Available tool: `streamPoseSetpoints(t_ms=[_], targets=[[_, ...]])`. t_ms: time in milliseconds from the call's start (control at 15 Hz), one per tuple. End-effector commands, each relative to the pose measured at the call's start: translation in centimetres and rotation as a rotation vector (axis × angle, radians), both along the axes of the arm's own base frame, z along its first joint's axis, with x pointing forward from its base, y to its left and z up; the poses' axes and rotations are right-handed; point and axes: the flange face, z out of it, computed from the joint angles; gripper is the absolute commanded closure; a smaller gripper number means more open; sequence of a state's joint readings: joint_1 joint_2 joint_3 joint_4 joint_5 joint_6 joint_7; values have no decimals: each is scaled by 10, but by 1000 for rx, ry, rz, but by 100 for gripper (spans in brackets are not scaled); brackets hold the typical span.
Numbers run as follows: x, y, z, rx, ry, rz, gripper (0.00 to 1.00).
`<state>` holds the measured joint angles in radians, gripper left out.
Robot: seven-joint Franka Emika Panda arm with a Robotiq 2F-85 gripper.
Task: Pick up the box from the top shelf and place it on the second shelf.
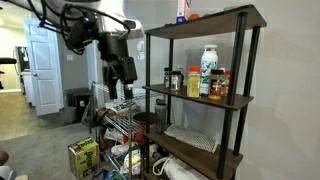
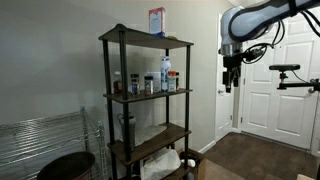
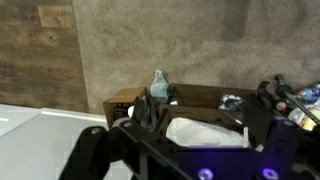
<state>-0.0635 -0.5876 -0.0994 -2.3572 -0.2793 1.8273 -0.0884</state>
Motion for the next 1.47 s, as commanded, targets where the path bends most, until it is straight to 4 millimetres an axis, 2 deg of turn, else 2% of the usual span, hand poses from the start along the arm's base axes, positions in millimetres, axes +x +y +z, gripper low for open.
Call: streamPoseSetpoints(t_ms=[0, 200, 667, 867, 933, 1400], targets=[[26, 3, 30, 77, -131, -51, 0], [34, 6, 53, 106, -291, -91, 0], [44, 15, 101, 27, -688, -72, 0], [46, 19, 108, 14, -756, -72, 0], [51, 15, 110, 40, -718, -62, 0], [51, 15, 110, 39, -720, -63, 0]])
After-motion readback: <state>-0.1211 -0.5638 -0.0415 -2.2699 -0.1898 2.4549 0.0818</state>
